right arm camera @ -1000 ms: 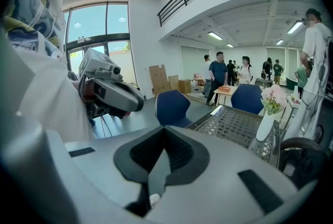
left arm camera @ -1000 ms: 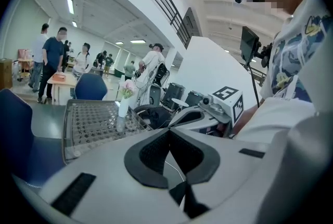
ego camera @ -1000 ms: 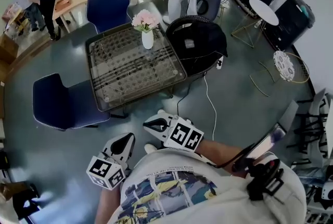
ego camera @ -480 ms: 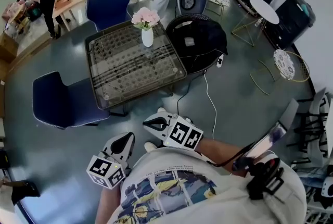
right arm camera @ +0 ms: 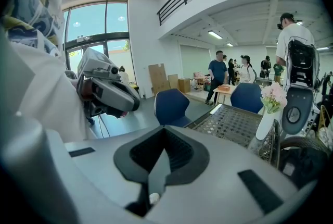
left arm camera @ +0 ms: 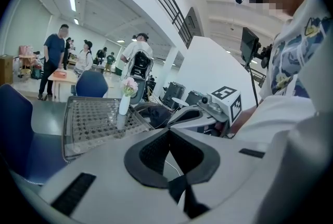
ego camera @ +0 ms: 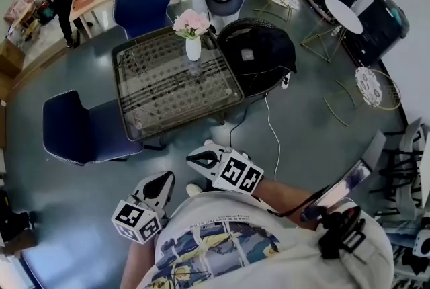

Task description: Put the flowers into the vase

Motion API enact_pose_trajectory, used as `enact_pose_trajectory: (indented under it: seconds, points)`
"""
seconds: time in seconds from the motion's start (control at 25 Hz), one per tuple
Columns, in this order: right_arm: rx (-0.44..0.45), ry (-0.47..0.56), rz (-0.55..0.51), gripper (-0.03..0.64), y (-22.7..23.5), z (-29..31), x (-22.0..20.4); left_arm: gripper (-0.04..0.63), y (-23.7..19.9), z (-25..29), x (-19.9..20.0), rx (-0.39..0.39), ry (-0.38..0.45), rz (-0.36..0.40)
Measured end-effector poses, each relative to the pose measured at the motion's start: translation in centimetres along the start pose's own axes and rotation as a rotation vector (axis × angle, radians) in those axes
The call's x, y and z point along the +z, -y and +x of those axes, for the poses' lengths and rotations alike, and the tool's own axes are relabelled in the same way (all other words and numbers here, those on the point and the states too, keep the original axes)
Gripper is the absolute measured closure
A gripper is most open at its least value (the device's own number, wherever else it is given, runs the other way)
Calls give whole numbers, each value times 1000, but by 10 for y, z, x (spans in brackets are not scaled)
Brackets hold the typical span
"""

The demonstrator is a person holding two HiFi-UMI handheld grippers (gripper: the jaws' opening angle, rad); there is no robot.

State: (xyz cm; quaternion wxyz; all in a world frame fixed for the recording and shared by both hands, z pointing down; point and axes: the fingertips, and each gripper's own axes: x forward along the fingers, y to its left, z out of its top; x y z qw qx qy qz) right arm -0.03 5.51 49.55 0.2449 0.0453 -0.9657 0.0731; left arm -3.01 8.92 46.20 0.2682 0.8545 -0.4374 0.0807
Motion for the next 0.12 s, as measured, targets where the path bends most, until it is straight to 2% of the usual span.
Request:
enact_pose_trajectory:
  seconds: [0.12]
  points:
    - [-28,3,25,607,10,4,-6,586,-8,6,-2,-20,-17,12]
